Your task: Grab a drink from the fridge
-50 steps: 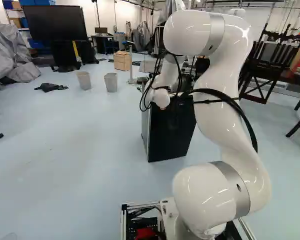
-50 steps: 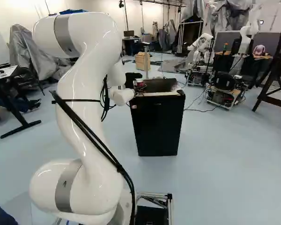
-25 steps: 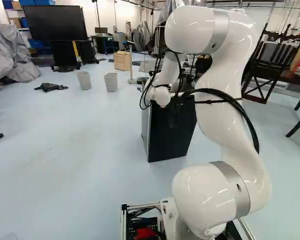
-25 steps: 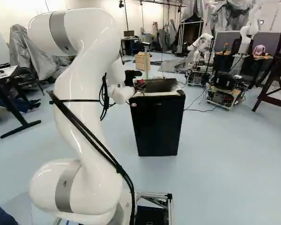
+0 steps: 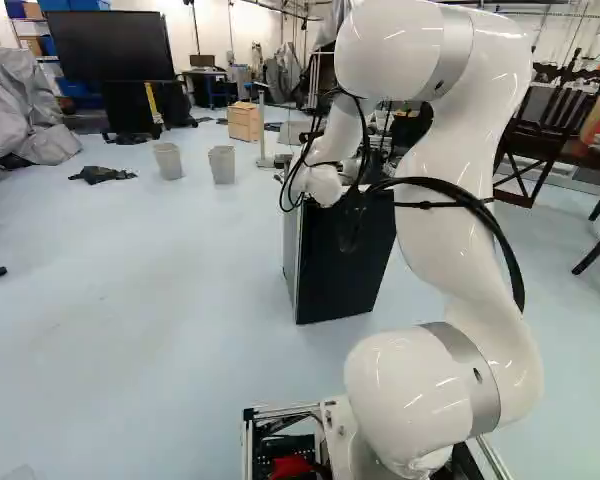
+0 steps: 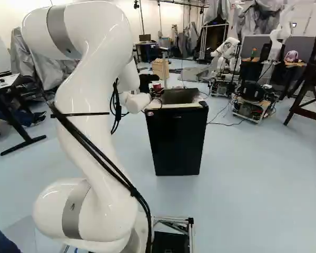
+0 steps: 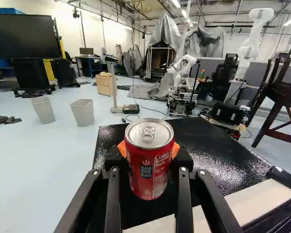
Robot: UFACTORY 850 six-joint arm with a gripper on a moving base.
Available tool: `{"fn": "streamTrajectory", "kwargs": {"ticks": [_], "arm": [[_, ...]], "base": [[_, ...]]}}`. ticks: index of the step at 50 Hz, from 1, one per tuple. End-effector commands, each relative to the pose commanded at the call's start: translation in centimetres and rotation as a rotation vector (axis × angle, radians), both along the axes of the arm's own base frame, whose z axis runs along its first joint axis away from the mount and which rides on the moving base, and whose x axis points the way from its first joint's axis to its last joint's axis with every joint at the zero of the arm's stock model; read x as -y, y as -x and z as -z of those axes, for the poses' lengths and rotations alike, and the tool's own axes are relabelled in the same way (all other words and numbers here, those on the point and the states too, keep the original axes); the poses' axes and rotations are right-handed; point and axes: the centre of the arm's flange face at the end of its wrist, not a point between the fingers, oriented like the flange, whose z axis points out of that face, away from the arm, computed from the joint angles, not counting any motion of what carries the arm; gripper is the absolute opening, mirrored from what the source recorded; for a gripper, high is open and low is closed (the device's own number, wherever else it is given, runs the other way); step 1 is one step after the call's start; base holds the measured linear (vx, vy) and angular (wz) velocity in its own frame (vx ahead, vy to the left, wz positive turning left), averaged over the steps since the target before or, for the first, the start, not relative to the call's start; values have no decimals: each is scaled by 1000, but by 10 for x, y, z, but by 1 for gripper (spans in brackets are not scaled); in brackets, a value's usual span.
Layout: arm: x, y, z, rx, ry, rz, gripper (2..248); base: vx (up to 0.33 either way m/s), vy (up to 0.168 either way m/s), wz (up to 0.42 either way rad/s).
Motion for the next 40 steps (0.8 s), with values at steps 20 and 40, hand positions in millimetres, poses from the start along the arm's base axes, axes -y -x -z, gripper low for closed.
{"fn": "streamTrajectory", "kwargs": {"ticks": [20,40], "arm": [[0,4,-2,-1,-1,-3,100],[2,23,-8,-15,-6,-17,100]], "base": [[0,0,0],[0,0,0]]}}
